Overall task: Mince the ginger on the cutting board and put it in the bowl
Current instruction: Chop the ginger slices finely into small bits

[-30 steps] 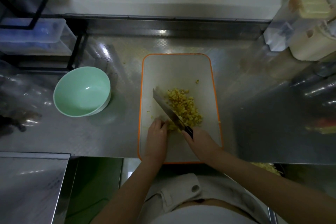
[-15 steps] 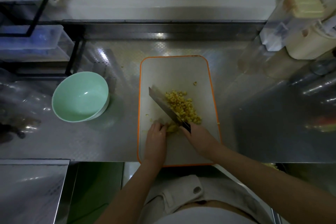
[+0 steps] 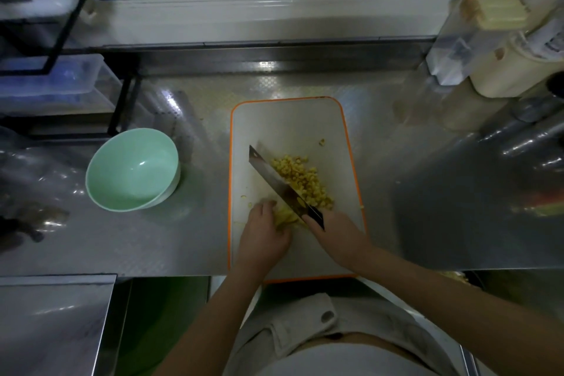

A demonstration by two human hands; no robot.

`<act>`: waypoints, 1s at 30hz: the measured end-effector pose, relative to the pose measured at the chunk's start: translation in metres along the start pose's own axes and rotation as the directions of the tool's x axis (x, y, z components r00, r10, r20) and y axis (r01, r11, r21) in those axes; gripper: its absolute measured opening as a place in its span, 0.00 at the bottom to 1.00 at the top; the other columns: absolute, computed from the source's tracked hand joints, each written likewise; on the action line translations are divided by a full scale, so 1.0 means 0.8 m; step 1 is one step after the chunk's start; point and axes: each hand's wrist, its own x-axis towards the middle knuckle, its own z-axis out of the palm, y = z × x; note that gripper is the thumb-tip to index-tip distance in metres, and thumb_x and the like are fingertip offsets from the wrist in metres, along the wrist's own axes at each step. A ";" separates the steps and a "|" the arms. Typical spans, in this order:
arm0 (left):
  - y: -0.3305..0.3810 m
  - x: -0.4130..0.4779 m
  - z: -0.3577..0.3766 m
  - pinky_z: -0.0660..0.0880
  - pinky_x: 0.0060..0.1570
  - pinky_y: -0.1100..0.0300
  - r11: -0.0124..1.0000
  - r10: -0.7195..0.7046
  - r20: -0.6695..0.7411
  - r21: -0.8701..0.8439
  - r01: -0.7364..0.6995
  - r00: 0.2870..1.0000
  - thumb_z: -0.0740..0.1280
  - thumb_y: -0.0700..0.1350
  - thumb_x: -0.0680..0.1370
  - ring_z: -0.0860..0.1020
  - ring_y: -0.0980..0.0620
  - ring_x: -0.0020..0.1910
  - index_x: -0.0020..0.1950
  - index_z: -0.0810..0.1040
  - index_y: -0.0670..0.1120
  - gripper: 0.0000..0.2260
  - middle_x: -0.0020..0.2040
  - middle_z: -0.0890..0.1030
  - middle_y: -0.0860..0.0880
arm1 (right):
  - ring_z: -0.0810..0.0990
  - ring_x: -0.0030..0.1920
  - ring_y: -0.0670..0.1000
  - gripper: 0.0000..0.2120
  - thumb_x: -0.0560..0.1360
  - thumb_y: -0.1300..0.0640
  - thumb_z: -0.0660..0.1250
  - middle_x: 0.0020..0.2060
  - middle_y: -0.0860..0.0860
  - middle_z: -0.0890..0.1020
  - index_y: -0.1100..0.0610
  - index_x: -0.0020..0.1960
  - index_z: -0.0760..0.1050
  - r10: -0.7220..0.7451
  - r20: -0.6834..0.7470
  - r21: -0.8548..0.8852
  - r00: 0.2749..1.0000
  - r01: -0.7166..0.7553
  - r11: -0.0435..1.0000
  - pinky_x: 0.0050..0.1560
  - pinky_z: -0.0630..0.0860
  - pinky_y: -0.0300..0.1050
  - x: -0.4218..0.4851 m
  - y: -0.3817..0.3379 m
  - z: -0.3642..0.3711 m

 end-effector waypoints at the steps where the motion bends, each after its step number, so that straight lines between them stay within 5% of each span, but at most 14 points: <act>1: 0.000 0.001 0.000 0.68 0.52 0.61 1.000 -0.006 -0.008 -0.004 0.006 1.000 0.65 0.48 0.75 0.69 0.50 0.60 0.65 0.69 0.44 0.20 0.61 0.71 0.47 | 0.67 0.28 0.42 0.13 0.80 0.49 0.57 0.28 0.45 0.68 0.56 0.42 0.68 -0.001 0.003 -0.002 1.000 0.001 1.000 0.25 0.60 0.34 -0.001 0.001 0.000; 11: -0.001 0.002 0.001 0.64 0.43 0.66 0.997 0.039 -0.099 0.066 -0.033 0.994 0.63 0.39 0.76 0.73 0.49 0.52 0.55 0.81 0.43 0.10 0.53 0.77 0.46 | 0.64 0.26 0.43 0.19 0.81 0.48 0.56 0.27 0.47 0.66 0.50 0.32 0.60 0.069 0.078 -0.098 0.995 -0.061 0.993 0.24 0.58 0.35 0.001 0.006 0.007; 19: 0.001 0.006 0.004 0.69 0.41 0.60 0.995 0.067 -0.108 0.080 -0.058 0.992 0.64 0.37 0.74 0.76 0.47 0.48 0.50 0.83 0.42 0.10 0.50 0.79 0.45 | 0.69 0.29 0.49 0.18 0.81 0.50 0.55 0.29 0.48 0.68 0.51 0.33 0.61 0.139 0.108 -0.071 0.984 -0.132 0.989 0.27 0.62 0.41 0.003 -0.003 0.014; 22: -0.002 0.006 0.006 0.69 0.38 0.59 0.993 0.075 -0.111 0.095 -0.065 0.991 0.65 0.37 0.73 0.76 0.46 0.47 0.48 0.83 0.41 0.08 0.49 0.79 0.44 | 0.78 0.42 0.57 0.13 0.81 0.51 0.55 0.40 0.56 0.78 0.58 0.45 0.72 0.154 0.086 -0.090 0.984 -0.146 0.985 0.38 0.65 0.41 0.002 -0.006 0.023; 25: -0.002 0.004 0.008 0.68 0.37 0.60 0.994 0.075 -0.118 0.089 -0.065 0.990 0.65 0.36 0.73 0.76 0.45 0.46 0.47 0.83 0.41 0.07 0.48 0.79 0.44 | 0.78 0.51 0.60 0.16 0.81 0.50 0.55 0.51 0.60 0.79 0.62 0.57 0.71 0.141 0.084 -0.126 0.986 -0.130 0.983 0.44 0.69 0.45 0.004 -0.002 0.034; 30: 0.004 -0.001 0.006 0.70 0.41 0.59 0.996 0.055 -0.137 0.077 -0.045 0.989 0.64 0.36 0.74 0.76 0.46 0.50 0.51 0.82 0.41 0.09 0.50 0.78 0.44 | 0.78 0.42 0.57 0.14 0.80 0.50 0.58 0.40 0.58 0.77 0.60 0.46 0.73 0.093 0.077 -0.010 0.993 -0.092 0.996 0.35 0.66 0.43 0.016 0.014 0.013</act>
